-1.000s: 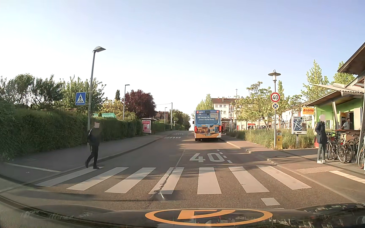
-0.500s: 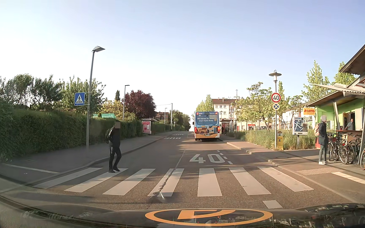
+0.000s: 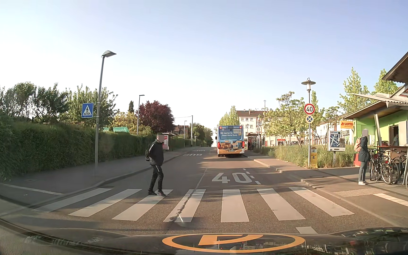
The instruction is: Follow the waypoints while adhering to traffic rules and regulations
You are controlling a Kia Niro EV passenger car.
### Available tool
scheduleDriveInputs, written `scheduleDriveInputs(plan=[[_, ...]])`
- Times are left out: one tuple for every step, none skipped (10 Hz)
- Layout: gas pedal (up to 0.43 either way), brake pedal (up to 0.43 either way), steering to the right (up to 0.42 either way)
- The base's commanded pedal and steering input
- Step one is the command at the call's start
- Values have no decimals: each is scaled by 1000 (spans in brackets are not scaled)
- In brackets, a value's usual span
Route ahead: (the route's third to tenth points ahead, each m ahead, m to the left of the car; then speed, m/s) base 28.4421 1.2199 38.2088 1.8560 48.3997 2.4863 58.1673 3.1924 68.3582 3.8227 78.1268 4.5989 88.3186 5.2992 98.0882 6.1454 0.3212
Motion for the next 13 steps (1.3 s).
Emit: scheduleDriveInputs(plan=[[0, 110, -7], [0, 110, -8], [0, 110, -8], [0, 104, -7], [0, 104, -7], [0, 49, -7], [0, 0, -7], [0, 0, -7], [0, 0, -8], [0, 0, -8], [0, 0, -7], [0, 0, -7], [98, 0, -7]])
